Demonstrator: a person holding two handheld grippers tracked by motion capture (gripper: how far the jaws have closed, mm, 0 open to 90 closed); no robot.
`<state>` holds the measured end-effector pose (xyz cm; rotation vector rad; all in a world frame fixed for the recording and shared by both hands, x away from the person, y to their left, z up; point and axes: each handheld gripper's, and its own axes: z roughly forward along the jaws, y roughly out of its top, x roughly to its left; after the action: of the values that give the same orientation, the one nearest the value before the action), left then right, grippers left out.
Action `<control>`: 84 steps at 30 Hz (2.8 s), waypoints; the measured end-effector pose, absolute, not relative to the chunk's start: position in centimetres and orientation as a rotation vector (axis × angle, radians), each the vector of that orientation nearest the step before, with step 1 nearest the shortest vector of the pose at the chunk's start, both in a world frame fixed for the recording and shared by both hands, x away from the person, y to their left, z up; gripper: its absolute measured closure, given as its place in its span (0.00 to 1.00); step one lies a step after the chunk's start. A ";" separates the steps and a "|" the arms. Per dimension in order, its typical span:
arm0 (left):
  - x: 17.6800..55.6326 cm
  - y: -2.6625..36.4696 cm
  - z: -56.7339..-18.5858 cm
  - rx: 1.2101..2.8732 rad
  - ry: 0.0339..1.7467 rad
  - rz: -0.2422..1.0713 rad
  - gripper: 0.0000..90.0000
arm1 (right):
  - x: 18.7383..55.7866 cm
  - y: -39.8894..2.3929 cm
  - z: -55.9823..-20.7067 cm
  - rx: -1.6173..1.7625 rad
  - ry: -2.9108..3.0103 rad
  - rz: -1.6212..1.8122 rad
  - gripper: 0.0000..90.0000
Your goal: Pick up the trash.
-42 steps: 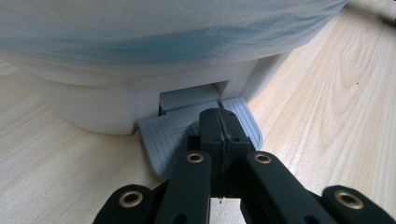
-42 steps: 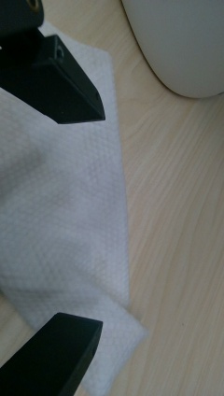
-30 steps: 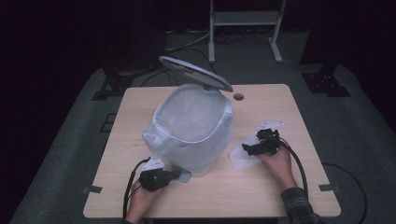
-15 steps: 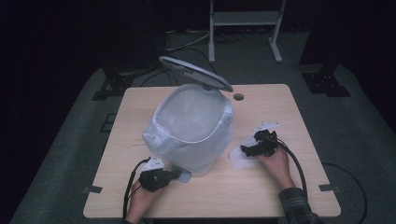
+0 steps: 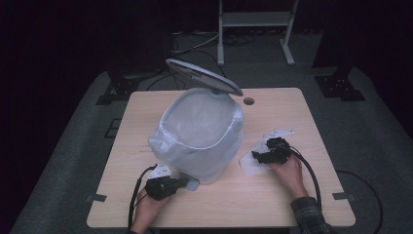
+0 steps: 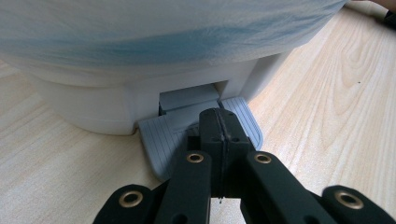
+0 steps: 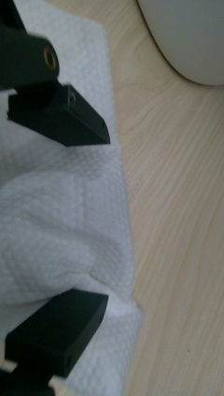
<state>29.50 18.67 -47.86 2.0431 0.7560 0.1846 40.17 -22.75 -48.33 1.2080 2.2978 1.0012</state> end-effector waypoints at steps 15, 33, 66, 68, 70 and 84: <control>29.5 18.7 -47.9 2.043 0.758 0.185 1.00 | 39.3 -23.3 -48.0 1.188 2.300 1.048 0.65; 29.5 18.6 -47.8 2.042 0.759 0.187 1.00 | 38.7 -23.7 -47.7 1.176 2.403 1.096 0.93; 29.5 18.7 -47.9 2.038 0.762 0.181 1.00 | 35.6 -24.7 -43.7 1.055 2.419 1.294 0.94; 29.5 18.7 -47.9 2.038 0.762 0.181 1.00 | 35.5 -24.8 -43.4 1.039 2.416 1.313 0.94; 29.5 18.7 -47.9 2.037 0.762 0.181 1.00 | 35.4 -24.9 -43.0 1.031 2.409 1.334 0.94; 29.4 18.7 -47.9 2.036 0.764 0.182 1.00 | 34.8 -25.0 -40.8 0.960 2.411 1.407 0.94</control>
<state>29.43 18.68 -47.89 2.0364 0.7643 0.1816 34.78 -25.00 -40.83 0.9601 2.4111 1.4066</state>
